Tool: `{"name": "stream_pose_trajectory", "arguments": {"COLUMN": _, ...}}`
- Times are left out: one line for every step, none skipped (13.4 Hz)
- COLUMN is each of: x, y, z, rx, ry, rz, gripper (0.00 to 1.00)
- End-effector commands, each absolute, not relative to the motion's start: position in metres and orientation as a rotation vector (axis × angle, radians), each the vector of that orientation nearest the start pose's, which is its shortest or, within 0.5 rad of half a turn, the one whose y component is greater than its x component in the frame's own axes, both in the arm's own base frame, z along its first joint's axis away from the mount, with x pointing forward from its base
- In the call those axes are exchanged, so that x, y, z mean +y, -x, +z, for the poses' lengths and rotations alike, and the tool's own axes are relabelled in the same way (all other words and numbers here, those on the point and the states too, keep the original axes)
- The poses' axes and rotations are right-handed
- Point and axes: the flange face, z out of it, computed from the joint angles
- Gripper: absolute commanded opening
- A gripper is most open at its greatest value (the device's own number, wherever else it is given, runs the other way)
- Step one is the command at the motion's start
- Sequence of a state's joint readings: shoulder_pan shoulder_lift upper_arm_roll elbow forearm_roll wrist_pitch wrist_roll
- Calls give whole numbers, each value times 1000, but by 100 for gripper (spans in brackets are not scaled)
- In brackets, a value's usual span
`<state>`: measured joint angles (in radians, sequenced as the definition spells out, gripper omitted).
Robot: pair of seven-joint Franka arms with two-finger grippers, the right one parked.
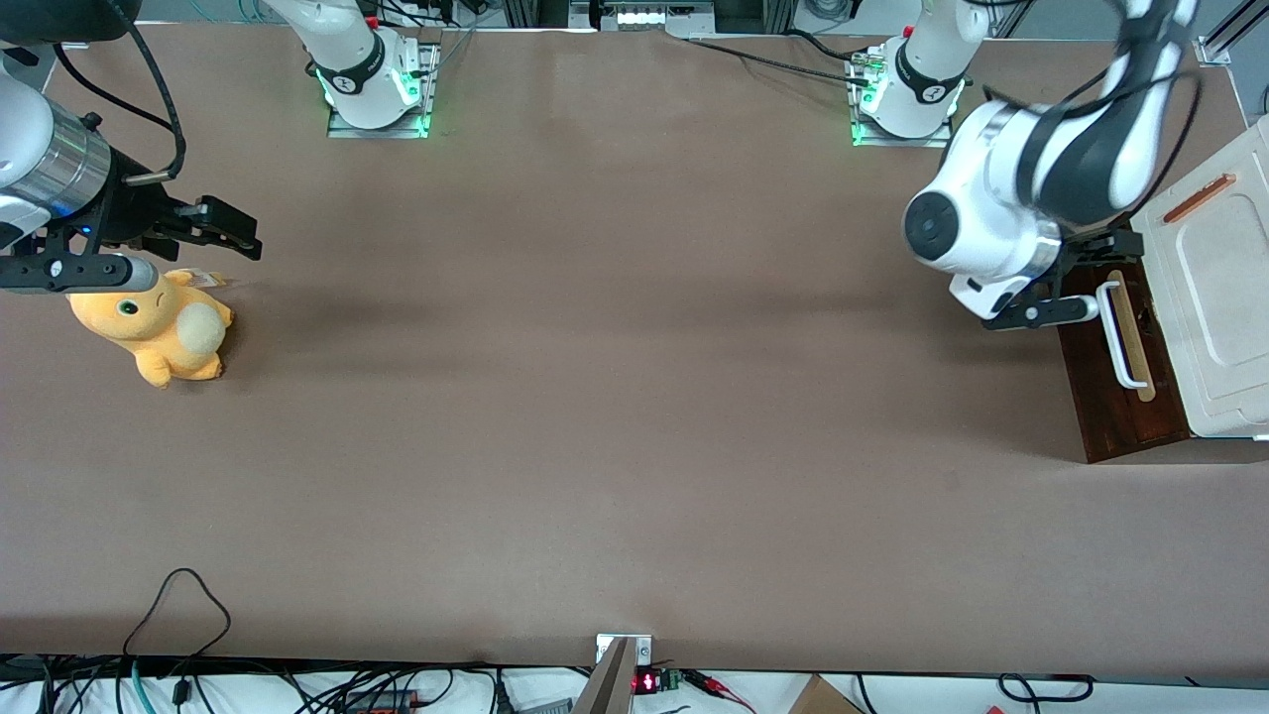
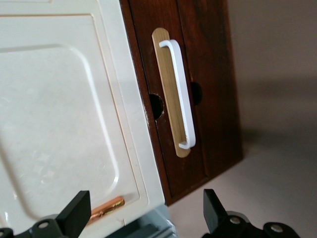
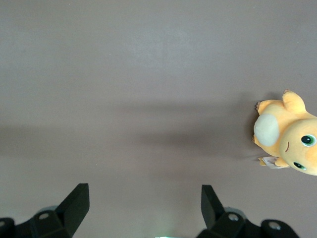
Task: Open lower drawer with left arm only
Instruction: 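Move the open left gripper down toward the white drawer handle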
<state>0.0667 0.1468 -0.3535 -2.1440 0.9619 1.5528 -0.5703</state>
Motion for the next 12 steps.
{"name": "stream_pose_trajectory", "arguments": {"x": -60, "y": -494, "z": 280, "rx": 140, "ry": 1941, "rz": 229, "gripper": 99}}
{"name": "stream_pose_trajectory", "arguments": {"x": -60, "y": -494, "z": 265, "rx": 146, "ry": 1915, "rz": 217, "gripper": 99}}
{"name": "stream_pose_trajectory", "arguments": {"x": -56, "y": -494, "z": 252, "rx": 179, "ry": 1877, "rz": 213, "gripper": 99}}
{"name": "stream_pose_trajectory", "arguments": {"x": -52, "y": -495, "z": 243, "rx": 196, "ry": 1854, "rz": 212, "gripper": 99}}
{"name": "stream_pose_trajectory", "arguments": {"x": -43, "y": -497, "z": 230, "rx": 204, "ry": 1825, "rz": 210, "gripper": 99}}
{"name": "stream_pose_trajectory", "arguments": {"x": -30, "y": -501, "z": 222, "rx": 194, "ry": 1794, "rz": 201, "gripper": 98}}
{"name": "stream_pose_trajectory", "arguments": {"x": -26, "y": -501, "z": 215, "rx": 188, "ry": 1780, "rz": 198, "gripper": 97}}
{"name": "stream_pose_trajectory", "arguments": {"x": -10, "y": -503, "z": 209, "rx": 165, "ry": 1765, "rz": 217, "gripper": 97}}
{"name": "stream_pose_trajectory", "arguments": {"x": -3, "y": -505, "z": 206, "rx": 179, "ry": 1739, "rz": 205, "gripper": 96}}
{"name": "stream_pose_trajectory", "arguments": {"x": 6, "y": -506, "z": 203, "rx": 180, "ry": 1723, "rz": 210, "gripper": 95}}
{"name": "stream_pose_trajectory", "arguments": {"x": 9, "y": -507, "z": 202, "rx": 175, "ry": 1722, "rz": 211, "gripper": 95}}
{"name": "stream_pose_trajectory", "arguments": {"x": 11, "y": -509, "z": 203, "rx": 169, "ry": 1720, "rz": 210, "gripper": 94}}
